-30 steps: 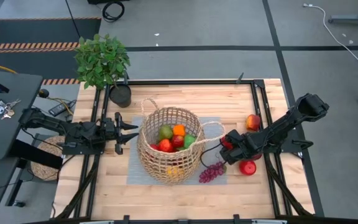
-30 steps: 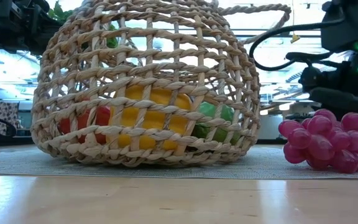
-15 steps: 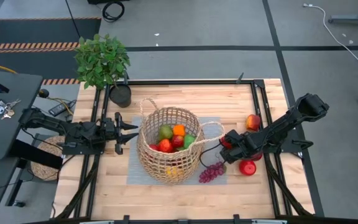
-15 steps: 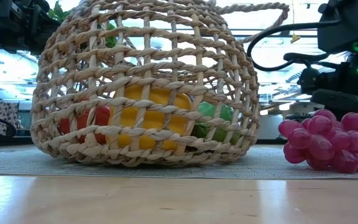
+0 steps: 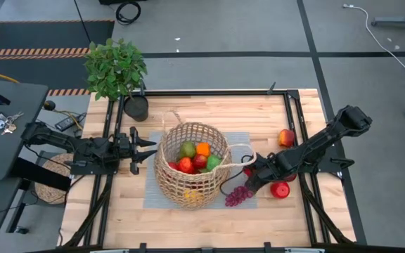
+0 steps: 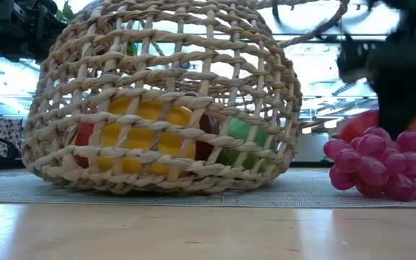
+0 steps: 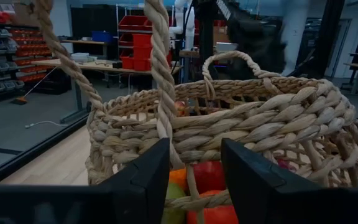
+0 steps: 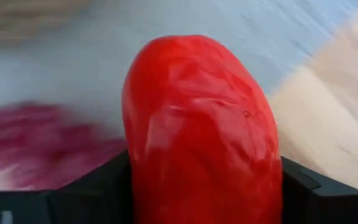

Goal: Build produce basket
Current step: Put the mango into the basket

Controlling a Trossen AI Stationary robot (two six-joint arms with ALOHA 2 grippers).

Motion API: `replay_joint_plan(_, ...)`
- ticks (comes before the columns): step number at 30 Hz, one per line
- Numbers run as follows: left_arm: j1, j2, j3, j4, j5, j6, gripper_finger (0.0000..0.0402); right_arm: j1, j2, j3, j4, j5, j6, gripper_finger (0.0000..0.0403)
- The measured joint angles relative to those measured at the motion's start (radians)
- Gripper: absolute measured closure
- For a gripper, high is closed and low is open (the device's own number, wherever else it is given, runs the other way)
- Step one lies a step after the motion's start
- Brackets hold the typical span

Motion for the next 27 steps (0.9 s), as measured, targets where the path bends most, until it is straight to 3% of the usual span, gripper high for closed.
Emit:
replay_joint_plan(7, 0.0, 0.0, 0.0, 0.0, 0.0, 0.0, 0.0253, 0.083, 0.0, 0.198, -0.03, -0.011, -0.125, 0.0138)
replay_joint_plan(11, 0.0, 0.0, 0.0, 0.0, 0.0, 0.0, 0.0249, 0.128, 0.0, 0.276, 0.045, -0.029, -0.231, 0.014)
replay_joint_plan(21, 0.0, 0.0, 0.0, 0.0, 0.0, 0.0, 0.0253, 0.165, 0.0, 0.361, 0.421, 0.117, -0.65, 0.0137)
replay_joint_plan(27, 0.0, 0.0, 0.0, 0.0, 0.0, 0.0, 0.0249, 0.121, 0.0, 0.41, 0.55, 0.257, -0.772, 0.0136)
